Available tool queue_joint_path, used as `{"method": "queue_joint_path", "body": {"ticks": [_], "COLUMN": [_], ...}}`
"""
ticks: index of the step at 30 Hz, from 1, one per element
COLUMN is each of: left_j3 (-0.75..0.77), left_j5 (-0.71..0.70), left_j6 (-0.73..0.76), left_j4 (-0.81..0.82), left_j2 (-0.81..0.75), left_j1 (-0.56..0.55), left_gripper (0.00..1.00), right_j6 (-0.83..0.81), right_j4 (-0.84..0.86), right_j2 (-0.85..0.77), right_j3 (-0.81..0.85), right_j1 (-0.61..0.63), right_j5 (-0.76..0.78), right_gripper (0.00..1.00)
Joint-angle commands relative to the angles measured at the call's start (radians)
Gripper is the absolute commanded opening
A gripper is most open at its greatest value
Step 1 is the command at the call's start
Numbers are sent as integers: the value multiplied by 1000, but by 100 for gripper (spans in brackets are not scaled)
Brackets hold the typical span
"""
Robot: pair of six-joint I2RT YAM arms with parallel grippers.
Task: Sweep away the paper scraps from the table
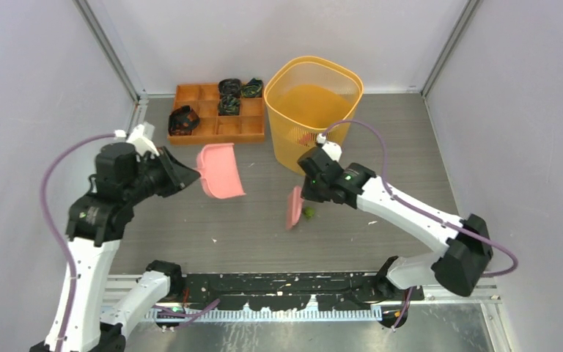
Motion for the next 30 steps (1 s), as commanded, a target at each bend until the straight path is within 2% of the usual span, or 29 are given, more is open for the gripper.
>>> {"method": "queue_joint_path", "body": {"ticks": [1,6,9,14,18,20,24,30], "left_j3": [-198,-371,-455,-600,-648,-660,-722,-843], "left_j5": [153,160,192,176,68,7,-51,-126], "left_j6": [-91,-152,-195,-273,-286,-289,-305,-355], "left_j4": [210,326,396,543,592,600,674,804], "left_j2": [-36,-79,-84,-55,10,44,117,151], "left_j1": [4,3,-3,-95,-244,-305,-356,-356], "left_gripper": [1,1,0,1,1,0,1,1], "right_j6": [-125,-190,-207,-223,-200,-177,-159,-181], "right_j4": [-155,-69,-96,-335,-619,-693,-627,-345], "right_j2": [-112,-216,-254,-268,-170,-130,-106,-22], "right_j3": [-15,5,62,199,274,257,140,13], "right_j1": [-19,-20,-22,-21,-20,-20,-21,3], "right_j5": [44,-56,-68,61,287,367,365,319], "right_gripper": [1,0,1,1,1,1,1,1]}}
